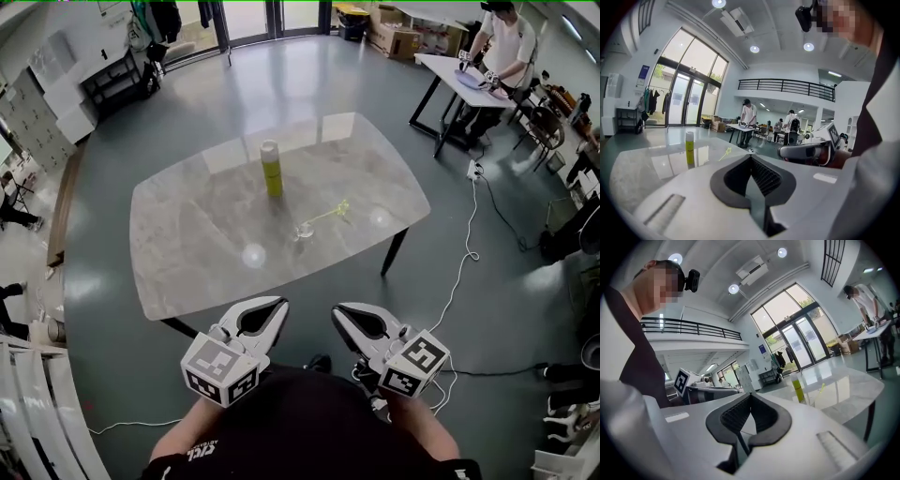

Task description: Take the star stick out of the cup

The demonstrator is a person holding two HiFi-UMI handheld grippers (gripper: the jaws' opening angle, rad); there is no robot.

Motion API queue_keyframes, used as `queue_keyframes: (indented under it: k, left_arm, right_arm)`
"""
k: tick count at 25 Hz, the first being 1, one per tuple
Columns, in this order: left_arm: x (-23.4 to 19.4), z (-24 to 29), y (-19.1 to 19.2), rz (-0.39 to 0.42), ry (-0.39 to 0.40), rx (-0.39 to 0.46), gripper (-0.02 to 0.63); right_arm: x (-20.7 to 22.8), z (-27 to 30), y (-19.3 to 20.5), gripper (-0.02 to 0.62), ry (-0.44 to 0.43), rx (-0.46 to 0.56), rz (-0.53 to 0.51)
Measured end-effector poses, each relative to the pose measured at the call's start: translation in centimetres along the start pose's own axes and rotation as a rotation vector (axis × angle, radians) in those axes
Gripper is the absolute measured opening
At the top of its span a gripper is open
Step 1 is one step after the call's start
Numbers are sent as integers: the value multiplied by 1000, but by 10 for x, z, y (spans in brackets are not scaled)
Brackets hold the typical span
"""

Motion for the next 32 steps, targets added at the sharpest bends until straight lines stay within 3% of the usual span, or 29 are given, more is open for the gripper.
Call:
queue_keyframes:
  k: [4, 9, 12, 19, 25, 32]
  left_arm:
    - [1, 20, 3, 17, 8, -32, 3]
    - [-31, 37, -6, -22, 1, -48, 2]
    - [-44, 49, -22, -3, 26, -45, 2]
    - [-89, 63, -71, 35, 65, -1, 3]
    - [-131, 60, -91, 7, 82, 28, 2]
    - [-156, 81, -85, -25, 120, -33, 2]
  right_arm:
    - [29, -9, 10, 15, 38, -1, 41]
    - [44, 18, 2, 15, 45, 20, 41]
    - [47, 36, -4, 15, 44, 28, 39]
    - [42, 114, -20, 15, -42, -11, -8]
    - [41, 165, -31, 15, -47, -47, -49]
    - [48, 188, -5, 15, -23, -78, 55]
Point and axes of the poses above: the fingertips, and each gripper's own axes: z forward along the fingers, x to its right, y out of its underside, the point moved 3 cm from there along -z, backward along the fingers, and after that the axes turned 14 degrees about -z, right-handed, at the moved point
